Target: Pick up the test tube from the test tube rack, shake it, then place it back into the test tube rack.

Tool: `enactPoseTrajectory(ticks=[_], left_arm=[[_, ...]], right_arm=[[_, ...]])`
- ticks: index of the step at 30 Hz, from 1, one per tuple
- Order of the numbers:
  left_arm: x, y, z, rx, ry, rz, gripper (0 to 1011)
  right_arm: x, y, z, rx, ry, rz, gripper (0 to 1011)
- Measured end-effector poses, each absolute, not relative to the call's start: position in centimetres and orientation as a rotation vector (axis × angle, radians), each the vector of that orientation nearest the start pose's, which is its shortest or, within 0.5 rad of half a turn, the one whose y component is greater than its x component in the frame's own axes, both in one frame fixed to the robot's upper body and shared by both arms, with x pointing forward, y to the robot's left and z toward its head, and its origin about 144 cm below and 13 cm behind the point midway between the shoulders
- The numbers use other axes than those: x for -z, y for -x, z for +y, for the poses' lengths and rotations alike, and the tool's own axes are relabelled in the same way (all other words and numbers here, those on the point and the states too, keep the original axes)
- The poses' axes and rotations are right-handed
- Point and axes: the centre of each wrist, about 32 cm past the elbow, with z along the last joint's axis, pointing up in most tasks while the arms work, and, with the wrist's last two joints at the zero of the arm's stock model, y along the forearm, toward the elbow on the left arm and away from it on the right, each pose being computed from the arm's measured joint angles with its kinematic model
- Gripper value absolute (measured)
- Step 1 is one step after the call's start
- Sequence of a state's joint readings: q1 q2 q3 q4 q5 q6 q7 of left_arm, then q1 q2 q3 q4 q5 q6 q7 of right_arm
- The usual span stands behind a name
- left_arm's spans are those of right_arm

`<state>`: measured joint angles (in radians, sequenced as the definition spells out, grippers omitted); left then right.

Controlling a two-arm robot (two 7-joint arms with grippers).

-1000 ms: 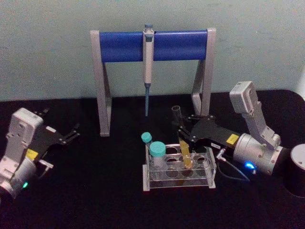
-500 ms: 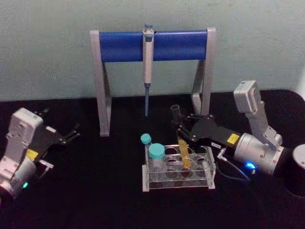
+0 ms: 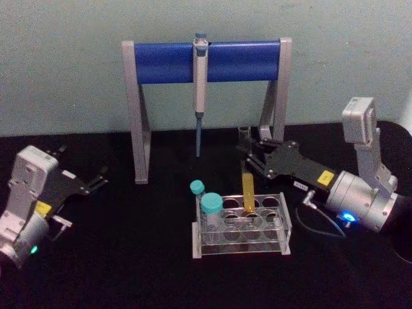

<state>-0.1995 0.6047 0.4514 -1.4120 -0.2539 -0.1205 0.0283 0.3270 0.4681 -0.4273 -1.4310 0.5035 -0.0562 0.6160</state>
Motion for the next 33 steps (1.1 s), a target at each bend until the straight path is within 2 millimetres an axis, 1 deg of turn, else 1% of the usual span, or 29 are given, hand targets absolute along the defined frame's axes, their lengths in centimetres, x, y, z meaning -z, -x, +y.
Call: enactPoseTrajectory(ticks=[5, 11, 17, 22, 26, 33], left_arm=[[-114.0, -48.9, 31.0, -1.248, -0.304, -0.285, 1001], [-114.0, -48.9, 31.0, -1.248, -0.304, -0.285, 1001], [-114.0, -48.9, 31.0, -1.248, -0.304, -0.285, 1001], [-114.0, -48.9, 31.0, -1.248, -0.304, -0.285, 1001], [-114.0, -48.9, 31.0, -1.248, -0.304, -0.285, 1001], [-114.0, -48.9, 31.0, -1.248, -0.304, -0.285, 1001]], right_arm=[[-119.6, -52.3, -26.5, 0.659, -0.049, -0.105, 232], [-119.7, -51.9, -27.0, 0.699, -0.103, -0.135, 232], [-119.0, -51.8, -27.2, 0.777, -0.142, -0.155, 232], [-118.3, -52.0, -27.1, 0.802, -0.137, -0.158, 232], [-118.0, -52.3, -27.0, 0.798, -0.138, -0.162, 232], [-117.6, -52.7, -26.7, 0.724, -0.162, -0.163, 232]])
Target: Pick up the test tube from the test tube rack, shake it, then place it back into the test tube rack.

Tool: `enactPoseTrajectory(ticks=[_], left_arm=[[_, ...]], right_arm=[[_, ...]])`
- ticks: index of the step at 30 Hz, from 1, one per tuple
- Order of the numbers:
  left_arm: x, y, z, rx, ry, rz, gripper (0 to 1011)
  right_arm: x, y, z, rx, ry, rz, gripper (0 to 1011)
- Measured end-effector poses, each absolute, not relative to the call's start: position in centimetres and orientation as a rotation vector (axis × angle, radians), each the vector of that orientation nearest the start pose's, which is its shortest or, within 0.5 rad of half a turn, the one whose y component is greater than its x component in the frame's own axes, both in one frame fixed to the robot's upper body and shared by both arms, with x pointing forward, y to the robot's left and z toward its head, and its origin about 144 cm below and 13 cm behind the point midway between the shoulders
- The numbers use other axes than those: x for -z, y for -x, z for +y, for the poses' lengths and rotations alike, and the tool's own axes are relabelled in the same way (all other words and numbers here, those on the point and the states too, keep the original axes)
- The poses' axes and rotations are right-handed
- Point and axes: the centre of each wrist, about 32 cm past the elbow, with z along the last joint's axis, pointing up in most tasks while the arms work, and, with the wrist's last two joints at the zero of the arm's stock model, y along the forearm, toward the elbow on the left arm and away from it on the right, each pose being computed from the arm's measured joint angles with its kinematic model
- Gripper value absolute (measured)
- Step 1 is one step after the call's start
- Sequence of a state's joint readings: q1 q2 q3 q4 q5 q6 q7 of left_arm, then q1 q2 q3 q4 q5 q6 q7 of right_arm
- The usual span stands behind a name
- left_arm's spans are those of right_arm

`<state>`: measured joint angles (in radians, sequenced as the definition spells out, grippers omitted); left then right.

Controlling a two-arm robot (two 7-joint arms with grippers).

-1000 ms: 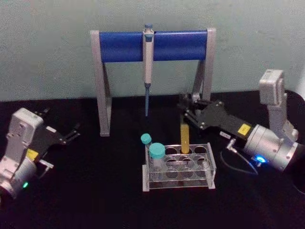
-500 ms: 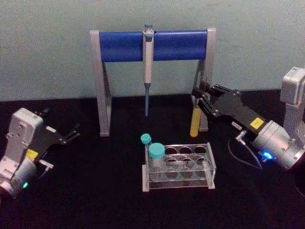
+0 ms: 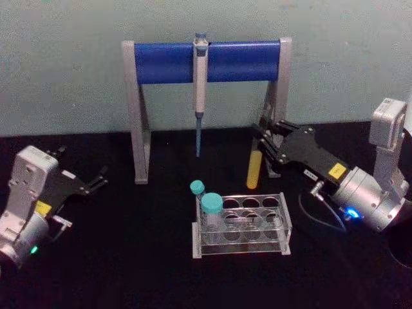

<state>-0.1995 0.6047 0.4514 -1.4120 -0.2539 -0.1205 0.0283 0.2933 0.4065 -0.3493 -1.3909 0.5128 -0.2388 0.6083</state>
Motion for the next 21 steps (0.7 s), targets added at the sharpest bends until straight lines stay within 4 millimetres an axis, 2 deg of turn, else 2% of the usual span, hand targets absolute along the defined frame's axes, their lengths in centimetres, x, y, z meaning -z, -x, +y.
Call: enactPoseTrajectory(ticks=[11, 16, 21], left_arm=[[-114.0, -48.9, 31.0, -1.248, -0.304, -0.285, 1001], [-114.0, -48.9, 31.0, -1.248, -0.305, -0.285, 1001], [-114.0, -48.9, 31.0, -1.248, -0.304, -0.285, 1001]], right_arm=[[-118.3, -52.4, -27.8, 0.578, -0.187, -0.130, 232], [-119.1, -51.5, -29.4, 0.517, -0.133, -0.105, 232], [-119.9, -50.5, -30.8, 0.528, -0.076, -0.112, 232]])
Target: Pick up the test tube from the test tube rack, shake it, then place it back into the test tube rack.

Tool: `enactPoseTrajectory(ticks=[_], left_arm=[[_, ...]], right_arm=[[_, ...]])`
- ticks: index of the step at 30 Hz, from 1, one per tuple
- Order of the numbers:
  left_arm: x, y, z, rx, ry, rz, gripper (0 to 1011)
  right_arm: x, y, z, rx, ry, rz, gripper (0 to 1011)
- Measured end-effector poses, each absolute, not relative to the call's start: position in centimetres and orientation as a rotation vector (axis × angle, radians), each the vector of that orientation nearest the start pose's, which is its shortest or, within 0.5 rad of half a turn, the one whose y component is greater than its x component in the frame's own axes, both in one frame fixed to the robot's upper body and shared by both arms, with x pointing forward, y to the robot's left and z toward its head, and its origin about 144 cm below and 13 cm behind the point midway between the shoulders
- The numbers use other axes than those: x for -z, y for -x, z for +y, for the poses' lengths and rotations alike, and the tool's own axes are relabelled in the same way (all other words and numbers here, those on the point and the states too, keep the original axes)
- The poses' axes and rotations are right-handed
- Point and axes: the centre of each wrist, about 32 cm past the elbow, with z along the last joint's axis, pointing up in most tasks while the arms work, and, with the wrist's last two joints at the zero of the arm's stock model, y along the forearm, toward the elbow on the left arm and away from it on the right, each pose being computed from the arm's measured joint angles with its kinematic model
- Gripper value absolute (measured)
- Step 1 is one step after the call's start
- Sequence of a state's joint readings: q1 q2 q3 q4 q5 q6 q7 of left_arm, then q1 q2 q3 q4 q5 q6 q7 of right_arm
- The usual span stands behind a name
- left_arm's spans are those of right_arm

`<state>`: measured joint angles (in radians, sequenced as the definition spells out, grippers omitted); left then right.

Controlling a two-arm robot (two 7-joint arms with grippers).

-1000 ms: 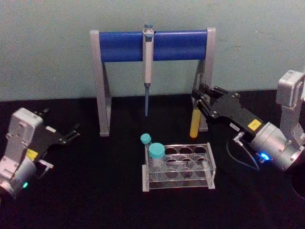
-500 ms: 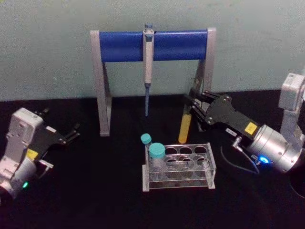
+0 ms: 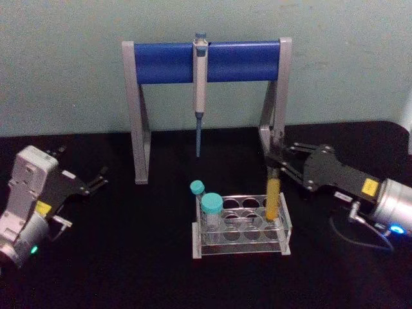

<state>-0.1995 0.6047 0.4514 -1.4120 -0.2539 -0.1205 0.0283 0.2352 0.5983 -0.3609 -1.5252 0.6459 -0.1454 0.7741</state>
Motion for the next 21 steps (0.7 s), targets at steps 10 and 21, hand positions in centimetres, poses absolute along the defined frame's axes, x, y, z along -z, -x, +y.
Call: enactPoseTrajectory(ticks=[10, 21], left_arm=[[-114.0, -48.9, 31.0, -1.248, -0.304, -0.285, 1001], [-114.0, -48.9, 31.0, -1.248, -0.305, -0.285, 1001]], right_arm=[[-120.5, -49.3, -32.3, 0.710, -0.038, -0.177, 232], [-119.6, -51.0, -29.4, 0.811, -0.141, -0.225, 232]])
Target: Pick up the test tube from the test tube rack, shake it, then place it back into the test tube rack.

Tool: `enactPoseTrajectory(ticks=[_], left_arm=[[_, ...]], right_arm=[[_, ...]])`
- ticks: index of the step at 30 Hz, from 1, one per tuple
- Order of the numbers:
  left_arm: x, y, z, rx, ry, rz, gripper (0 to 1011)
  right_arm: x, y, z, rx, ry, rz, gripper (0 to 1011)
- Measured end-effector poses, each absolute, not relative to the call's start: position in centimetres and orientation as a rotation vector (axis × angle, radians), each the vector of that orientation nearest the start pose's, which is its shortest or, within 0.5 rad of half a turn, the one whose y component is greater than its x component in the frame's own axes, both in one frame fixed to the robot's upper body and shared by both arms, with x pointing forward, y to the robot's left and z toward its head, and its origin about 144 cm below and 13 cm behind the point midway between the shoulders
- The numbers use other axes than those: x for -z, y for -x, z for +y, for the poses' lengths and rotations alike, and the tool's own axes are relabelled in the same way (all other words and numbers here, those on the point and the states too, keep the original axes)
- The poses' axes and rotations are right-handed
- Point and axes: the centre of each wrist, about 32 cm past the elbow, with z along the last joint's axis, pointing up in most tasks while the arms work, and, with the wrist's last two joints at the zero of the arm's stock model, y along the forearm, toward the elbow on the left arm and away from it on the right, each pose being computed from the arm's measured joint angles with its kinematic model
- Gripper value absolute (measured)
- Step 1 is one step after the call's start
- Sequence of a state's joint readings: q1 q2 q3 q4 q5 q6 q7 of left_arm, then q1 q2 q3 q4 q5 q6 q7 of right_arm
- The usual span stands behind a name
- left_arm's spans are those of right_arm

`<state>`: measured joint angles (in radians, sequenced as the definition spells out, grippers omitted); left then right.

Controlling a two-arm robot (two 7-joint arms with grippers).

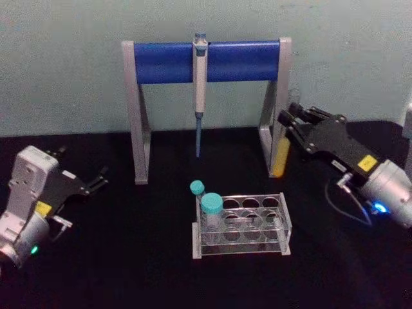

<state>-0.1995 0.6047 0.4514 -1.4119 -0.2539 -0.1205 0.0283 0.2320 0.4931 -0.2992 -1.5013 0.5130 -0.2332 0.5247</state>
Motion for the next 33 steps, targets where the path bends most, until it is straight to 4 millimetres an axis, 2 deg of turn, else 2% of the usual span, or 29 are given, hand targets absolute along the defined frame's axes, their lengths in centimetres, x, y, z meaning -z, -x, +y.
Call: enactPoseTrajectory(ticks=[7, 15, 25, 33], left_arm=[[-114.0, -48.9, 31.0, -1.248, -0.304, -0.285, 1001], [-114.0, -48.9, 31.0, -1.248, -0.304, -0.285, 1001], [-114.0, -48.9, 31.0, -1.248, -0.304, -0.285, 1001], [-114.0, -48.9, 31.0, -1.248, -0.305, -0.285, 1001]], right_arm=[[-118.9, -52.6, -27.5, 0.744, -0.230, -0.186, 232], [-118.7, -53.0, -27.3, 0.608, -0.285, -0.128, 232], [-119.3, -51.9, -29.3, 0.471, -0.239, -0.087, 232], [-120.4, -50.3, -31.6, 0.510, -0.181, -0.089, 232]])
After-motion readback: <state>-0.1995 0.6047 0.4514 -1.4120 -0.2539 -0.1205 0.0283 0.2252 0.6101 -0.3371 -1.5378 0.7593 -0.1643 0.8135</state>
